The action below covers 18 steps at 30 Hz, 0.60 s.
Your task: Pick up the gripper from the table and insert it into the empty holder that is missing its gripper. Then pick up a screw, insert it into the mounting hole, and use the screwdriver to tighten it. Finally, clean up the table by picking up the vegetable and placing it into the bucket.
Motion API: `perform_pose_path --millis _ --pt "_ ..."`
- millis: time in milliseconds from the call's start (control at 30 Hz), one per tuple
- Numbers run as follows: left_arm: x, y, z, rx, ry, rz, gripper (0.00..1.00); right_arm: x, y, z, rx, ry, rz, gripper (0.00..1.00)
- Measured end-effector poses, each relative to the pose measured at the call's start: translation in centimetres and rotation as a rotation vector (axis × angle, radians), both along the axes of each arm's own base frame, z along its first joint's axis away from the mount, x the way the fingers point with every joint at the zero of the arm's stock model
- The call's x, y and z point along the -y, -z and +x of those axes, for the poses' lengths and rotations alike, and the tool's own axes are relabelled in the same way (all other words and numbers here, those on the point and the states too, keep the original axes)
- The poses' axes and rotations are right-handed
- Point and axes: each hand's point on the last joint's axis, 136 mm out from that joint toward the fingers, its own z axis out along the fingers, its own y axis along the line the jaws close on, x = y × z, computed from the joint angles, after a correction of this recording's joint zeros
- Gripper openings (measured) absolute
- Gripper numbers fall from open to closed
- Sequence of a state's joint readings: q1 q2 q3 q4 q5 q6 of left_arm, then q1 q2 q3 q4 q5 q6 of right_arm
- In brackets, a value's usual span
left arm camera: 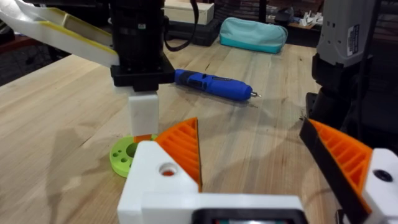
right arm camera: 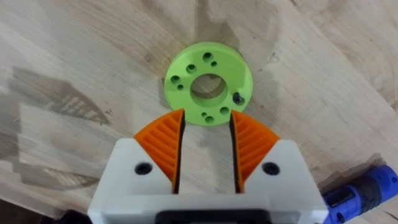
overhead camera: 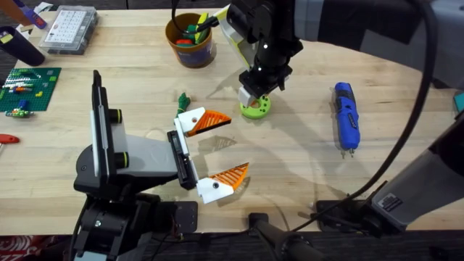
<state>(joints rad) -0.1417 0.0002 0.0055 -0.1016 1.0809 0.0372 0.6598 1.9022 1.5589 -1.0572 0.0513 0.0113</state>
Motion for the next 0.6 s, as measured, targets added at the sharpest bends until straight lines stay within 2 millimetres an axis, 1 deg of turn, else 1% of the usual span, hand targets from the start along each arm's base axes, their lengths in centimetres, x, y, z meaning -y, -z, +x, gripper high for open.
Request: perform_pose_path --millis 400,600 --pt "0.0 0.0 0.0 0.0 0.0 0.0 0.993 -0.04 -0.01 0.06 0.003 0.0 0.002 0.43" --pt "0.0 0.0 0.0 0.0 0.0 0.0 0.993 0.31 0.01 -0.18 -0.01 -0.001 -0.008 0.43"
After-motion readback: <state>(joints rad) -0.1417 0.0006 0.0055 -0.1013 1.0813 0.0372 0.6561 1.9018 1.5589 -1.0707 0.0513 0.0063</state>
